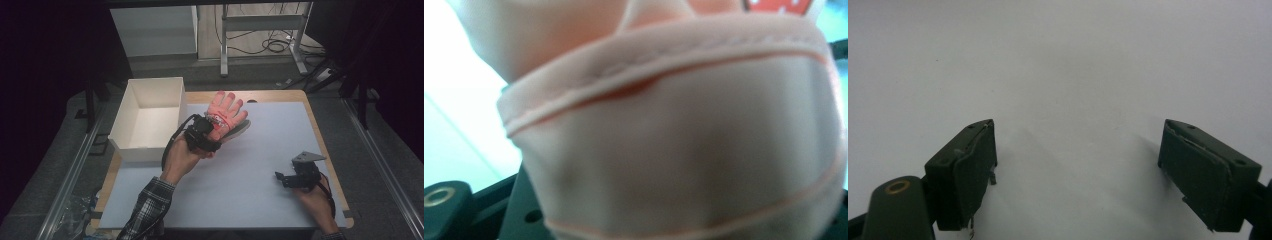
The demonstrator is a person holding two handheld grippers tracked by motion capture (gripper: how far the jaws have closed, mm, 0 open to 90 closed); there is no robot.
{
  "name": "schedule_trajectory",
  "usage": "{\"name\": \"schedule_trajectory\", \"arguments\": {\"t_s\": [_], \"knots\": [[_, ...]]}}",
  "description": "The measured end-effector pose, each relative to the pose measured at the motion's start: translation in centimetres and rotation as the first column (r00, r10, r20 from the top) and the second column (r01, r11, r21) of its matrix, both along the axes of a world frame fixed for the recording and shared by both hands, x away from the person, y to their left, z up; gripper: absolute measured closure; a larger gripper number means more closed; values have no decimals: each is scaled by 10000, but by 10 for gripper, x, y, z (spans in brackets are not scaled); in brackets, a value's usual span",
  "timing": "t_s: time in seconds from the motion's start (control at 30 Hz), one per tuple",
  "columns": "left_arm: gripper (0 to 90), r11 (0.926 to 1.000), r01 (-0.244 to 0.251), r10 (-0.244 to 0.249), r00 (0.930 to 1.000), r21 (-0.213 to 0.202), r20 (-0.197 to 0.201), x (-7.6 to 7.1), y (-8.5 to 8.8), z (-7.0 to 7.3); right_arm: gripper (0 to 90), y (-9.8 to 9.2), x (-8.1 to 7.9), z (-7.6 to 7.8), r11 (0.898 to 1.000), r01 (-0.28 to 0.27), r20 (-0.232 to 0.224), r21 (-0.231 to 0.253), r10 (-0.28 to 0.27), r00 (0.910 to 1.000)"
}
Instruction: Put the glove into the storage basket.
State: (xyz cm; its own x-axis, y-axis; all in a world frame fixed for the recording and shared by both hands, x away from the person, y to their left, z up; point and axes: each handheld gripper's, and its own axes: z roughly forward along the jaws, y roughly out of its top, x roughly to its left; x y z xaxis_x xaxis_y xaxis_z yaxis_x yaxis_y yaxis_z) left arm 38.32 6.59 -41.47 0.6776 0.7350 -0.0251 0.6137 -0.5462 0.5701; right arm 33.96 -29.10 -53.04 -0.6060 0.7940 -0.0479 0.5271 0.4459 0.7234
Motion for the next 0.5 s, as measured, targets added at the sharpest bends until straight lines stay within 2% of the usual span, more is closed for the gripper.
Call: {"name": "schedule_trajectory", "arguments": {"t_s": [0.17,0.5], "knots": [[459,9996,-269,269,9996,23,115,7,7,17,160,0,0,0,10000,2,-1,7,-2,10000],[457,9965,-839,836,9959,69,343,18,24,41,160,0,0,0,10000,-7,10,0,7,10000]]}}
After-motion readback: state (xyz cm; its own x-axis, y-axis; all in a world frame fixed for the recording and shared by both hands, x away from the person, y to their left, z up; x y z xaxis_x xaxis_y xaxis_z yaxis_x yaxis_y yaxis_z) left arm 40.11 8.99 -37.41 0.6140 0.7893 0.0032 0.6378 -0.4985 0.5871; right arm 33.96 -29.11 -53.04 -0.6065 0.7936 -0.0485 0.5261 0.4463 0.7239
